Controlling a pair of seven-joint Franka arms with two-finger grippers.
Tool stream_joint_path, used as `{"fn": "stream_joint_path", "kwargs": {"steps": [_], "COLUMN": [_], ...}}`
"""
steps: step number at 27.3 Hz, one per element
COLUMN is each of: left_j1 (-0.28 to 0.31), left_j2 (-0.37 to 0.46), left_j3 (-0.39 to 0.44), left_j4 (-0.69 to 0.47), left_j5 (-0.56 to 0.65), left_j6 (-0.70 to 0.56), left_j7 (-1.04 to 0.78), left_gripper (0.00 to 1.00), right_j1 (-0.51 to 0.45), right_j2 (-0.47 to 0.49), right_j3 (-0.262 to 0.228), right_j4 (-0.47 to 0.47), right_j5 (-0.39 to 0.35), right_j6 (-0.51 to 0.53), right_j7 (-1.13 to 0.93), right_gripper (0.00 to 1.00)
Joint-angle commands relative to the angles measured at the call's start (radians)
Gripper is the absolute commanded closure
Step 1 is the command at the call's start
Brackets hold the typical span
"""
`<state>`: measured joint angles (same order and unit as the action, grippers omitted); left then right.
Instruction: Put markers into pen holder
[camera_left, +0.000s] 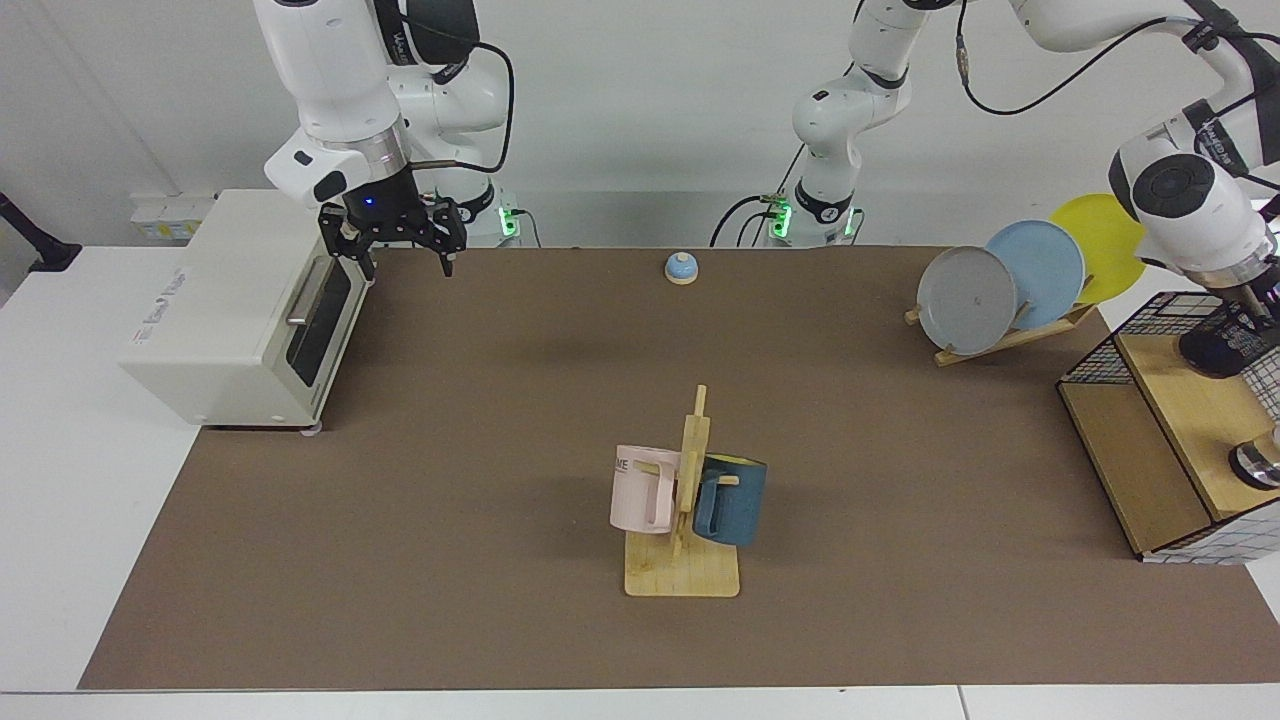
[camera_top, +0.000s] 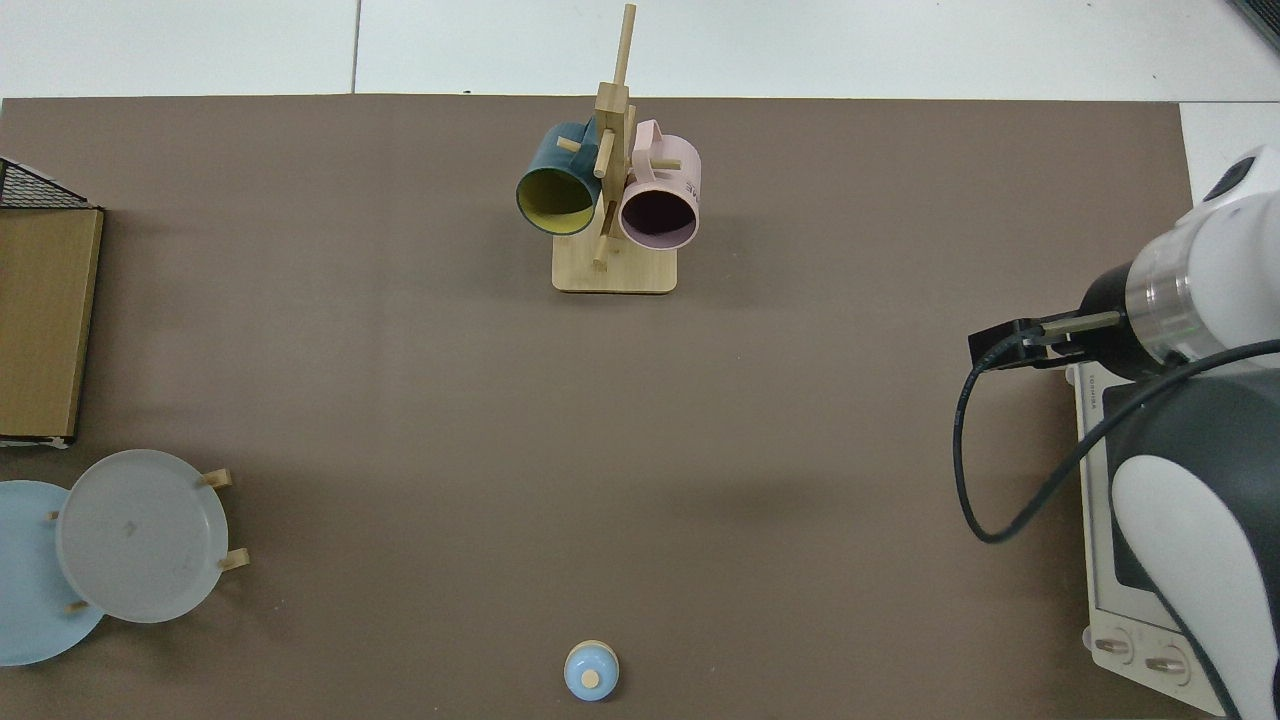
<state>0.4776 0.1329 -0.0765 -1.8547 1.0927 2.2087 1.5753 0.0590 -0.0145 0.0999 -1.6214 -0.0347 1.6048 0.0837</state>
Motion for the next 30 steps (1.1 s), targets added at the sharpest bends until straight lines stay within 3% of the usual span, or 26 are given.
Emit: {"fn": "stream_joint_path", "kwargs": {"steps": [1, 8, 11, 30], "left_j1": [-0.02, -0.025, -0.025, -0.045], "left_j2": [-0.048, -0.052, -0.052, -0.049], "left_j3": [0.021, 0.032, 0.03, 0.037], "left_j4": [-0.003, -0.006, -0.008, -0.004], "left_j5": [-0.023, -0.112, -0.114, -0.117], "left_j6": [0.011, 0.013, 0.008, -0.004], "left_j7": [0.029, 0.065, 0.065, 0.065], "left_gripper": [0.24, 0.26, 0.31, 0.3], "right_j1": [-0.015, -0.015, -0.015, -0.015], "right_j2": [-0.009, -0.009, -0.009, -0.009], "right_j3": [0.009, 0.009, 0.009, 0.009], "right_j4": [0.0, 0.0, 0.0, 0.0], "right_j5": [0.006, 0.006, 0.006, 0.006], "right_j6": [-0.008, -0.006, -0.006, -0.008], "right_j7": [-0.025, -0.025, -0.025, -0.025], "right_gripper": [0.0, 0.0, 0.0, 0.0]}}
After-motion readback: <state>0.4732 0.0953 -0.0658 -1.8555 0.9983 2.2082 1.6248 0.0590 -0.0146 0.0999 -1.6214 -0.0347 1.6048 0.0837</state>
